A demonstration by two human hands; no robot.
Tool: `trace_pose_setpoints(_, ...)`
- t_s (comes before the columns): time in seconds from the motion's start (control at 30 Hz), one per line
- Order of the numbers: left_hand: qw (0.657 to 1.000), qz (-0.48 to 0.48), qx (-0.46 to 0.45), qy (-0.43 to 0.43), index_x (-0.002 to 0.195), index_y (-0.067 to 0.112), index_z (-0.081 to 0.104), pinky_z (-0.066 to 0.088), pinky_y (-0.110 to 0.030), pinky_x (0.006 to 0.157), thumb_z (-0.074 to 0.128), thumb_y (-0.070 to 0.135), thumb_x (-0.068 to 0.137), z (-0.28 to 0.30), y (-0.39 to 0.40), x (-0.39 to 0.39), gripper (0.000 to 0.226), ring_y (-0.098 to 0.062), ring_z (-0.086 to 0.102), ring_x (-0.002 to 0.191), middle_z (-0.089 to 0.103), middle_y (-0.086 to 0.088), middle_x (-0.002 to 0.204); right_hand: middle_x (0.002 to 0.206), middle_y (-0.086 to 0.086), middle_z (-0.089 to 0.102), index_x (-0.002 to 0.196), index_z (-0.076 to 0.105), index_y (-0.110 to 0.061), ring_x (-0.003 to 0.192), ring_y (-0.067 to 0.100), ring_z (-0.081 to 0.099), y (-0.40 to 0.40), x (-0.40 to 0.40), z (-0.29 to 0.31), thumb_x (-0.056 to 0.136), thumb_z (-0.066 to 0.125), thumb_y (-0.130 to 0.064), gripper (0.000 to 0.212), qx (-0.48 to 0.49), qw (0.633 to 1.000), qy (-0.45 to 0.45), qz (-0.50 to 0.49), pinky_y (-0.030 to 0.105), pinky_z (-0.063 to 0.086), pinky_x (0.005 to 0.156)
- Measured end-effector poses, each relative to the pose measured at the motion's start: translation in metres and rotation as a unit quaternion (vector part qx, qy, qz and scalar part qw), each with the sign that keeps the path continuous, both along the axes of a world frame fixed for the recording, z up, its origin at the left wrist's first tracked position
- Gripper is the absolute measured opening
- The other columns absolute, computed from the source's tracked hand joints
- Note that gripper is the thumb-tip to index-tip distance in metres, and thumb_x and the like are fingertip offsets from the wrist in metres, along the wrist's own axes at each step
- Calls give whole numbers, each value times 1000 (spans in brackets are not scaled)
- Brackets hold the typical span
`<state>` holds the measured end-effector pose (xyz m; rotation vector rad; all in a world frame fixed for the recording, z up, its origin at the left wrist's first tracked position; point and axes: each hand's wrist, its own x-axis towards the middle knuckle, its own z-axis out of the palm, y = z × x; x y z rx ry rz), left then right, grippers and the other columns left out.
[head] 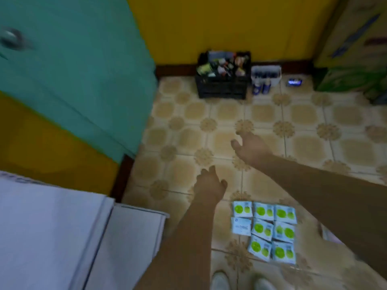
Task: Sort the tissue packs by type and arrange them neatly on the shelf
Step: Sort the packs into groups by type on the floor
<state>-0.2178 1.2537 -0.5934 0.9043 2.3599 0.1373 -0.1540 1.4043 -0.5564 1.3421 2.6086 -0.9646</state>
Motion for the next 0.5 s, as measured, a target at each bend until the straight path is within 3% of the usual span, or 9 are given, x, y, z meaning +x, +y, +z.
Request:
trace_pose_setpoints(0.2,975,101,150,129,137,11,45,45,-41,96,50,37,97,265,-78,-1,49,-33,51,121,49,-14,133,142,16,50,141,46,-9,131,33,46,-72,-74,290,101,41,-40,51,64,967,209,129,40,37,109)
trace_pose_setpoints(0.37,923,203,223,239,138,16,47,47,-41,98,54,38,94,402,-189,30,50,-29,49,124,50,-9,133,143,14,50,139,49,-7,133,28,44,-210,-68,473,102,45,-36,48,68,879,386,273,33,28,110)
trace_pose_setpoints(0.5,861,262,277,337,137,18,49,45,-39,97,53,36,96,497,-286,54,46,-26,49,124,49,-6,134,143,13,52,137,51,-7,133,29,46,-322,-46,567,99,44,-38,50,50,811,460,357,37,31,112)
